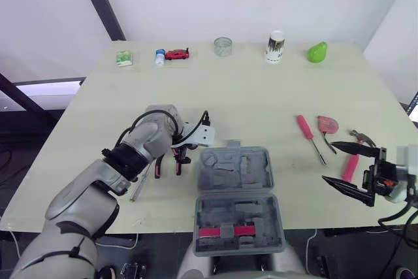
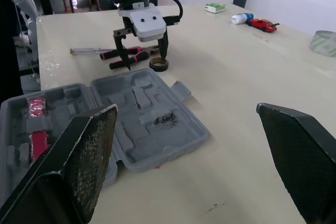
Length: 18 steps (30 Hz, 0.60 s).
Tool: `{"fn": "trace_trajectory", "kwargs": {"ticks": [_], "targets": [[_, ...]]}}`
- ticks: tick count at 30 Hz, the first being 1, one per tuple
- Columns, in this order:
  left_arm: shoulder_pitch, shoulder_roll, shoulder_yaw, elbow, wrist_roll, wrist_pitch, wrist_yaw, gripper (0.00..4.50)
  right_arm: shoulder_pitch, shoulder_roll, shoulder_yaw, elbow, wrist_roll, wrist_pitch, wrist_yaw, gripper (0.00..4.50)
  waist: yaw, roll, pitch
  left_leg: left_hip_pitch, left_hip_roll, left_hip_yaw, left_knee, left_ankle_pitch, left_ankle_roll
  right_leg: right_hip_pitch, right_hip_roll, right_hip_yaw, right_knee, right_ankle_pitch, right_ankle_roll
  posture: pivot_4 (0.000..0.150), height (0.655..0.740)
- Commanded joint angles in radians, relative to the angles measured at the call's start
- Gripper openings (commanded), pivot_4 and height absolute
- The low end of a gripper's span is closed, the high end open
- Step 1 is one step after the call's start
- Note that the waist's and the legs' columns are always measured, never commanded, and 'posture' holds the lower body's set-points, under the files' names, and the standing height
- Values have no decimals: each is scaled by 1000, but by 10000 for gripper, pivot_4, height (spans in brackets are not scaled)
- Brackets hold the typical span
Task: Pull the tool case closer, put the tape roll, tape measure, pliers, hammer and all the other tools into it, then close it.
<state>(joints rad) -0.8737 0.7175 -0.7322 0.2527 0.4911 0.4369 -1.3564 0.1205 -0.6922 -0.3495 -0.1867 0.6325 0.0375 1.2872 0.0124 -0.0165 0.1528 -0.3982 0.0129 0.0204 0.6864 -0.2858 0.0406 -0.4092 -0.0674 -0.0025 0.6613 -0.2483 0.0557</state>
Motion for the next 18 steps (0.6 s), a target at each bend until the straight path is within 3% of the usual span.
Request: {"fn": "trace_trajectory", "kwargs": {"ticks": [1, 18], "targets": [[-16, 8, -13, -24, 51, -37, -35, 45000, -6, -3, 9, -31, 3, -27, 13, 44575, 1, 0, 0, 0, 0, 0, 0, 0, 0, 0, 0, 0, 0, 0, 0, 1500, 7400], [-32, -58, 5, 99, 103, -129, -42, 45000, -84, -7, 29, -2, -20, -42, -10, 44575, 0, 0, 0, 0, 0, 0, 0, 0, 0, 0, 0, 0, 0, 0, 0, 1500, 7400]]}}
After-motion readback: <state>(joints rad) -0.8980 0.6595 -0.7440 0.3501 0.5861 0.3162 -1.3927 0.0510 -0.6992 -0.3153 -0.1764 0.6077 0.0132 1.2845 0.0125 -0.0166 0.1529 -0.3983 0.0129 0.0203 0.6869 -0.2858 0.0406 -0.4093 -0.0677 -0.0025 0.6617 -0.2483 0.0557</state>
